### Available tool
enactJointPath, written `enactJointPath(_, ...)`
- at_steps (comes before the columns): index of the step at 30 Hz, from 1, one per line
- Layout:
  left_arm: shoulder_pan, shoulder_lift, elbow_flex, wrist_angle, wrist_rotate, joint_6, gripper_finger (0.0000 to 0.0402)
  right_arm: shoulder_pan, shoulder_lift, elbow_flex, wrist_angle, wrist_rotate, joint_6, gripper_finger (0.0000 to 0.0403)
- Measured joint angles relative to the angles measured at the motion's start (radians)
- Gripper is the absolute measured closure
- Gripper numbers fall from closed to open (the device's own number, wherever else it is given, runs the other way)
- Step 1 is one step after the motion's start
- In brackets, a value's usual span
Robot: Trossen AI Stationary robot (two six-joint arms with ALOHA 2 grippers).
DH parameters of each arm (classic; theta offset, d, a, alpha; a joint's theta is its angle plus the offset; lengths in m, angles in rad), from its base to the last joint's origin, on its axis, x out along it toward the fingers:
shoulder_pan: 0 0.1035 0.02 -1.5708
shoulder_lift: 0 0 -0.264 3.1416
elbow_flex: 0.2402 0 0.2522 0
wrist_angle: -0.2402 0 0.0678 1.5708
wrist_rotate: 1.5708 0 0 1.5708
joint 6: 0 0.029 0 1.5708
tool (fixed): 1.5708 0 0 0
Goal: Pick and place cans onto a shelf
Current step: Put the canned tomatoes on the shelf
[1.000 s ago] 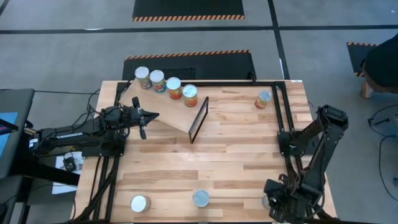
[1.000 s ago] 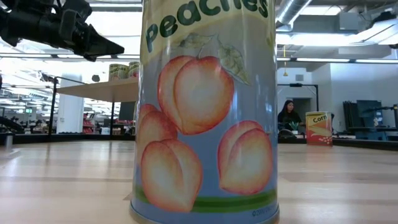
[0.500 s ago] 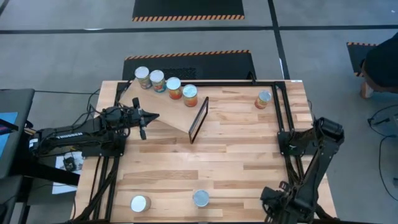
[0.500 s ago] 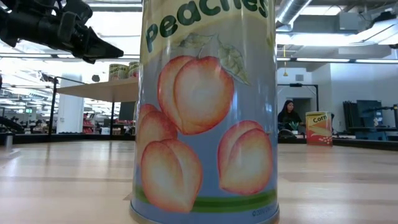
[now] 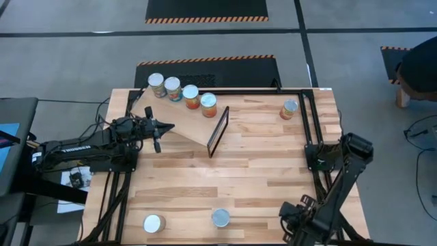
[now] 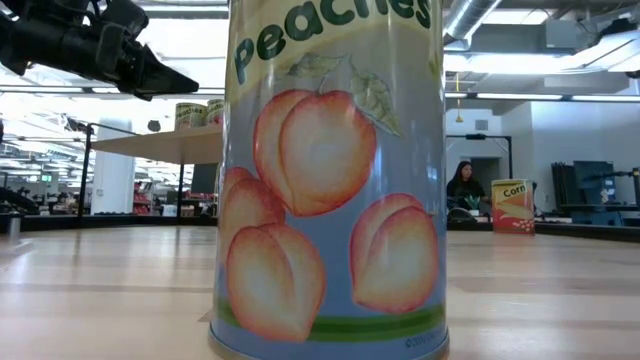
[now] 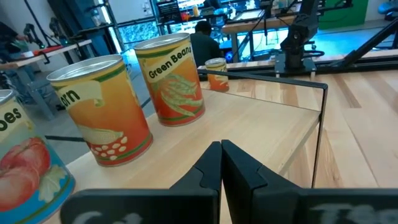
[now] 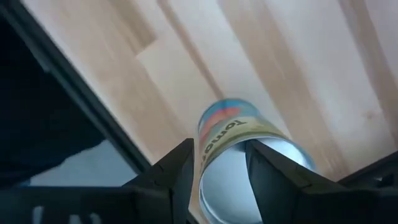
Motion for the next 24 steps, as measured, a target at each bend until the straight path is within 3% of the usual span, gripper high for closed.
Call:
enactJointPath(11,0.0,0.0,0.0,-0.017,0.0,-0.016,0.0401,-0.045,0.0,0.0,-0.001,0.001,0.014,0.0289)
enactJointPath(24,0.0,0.0,0.0,-0.036,0.0,-0.038,0.0401,-0.052,0.0,0.0,-0.022,0.002,0.014,0.0294)
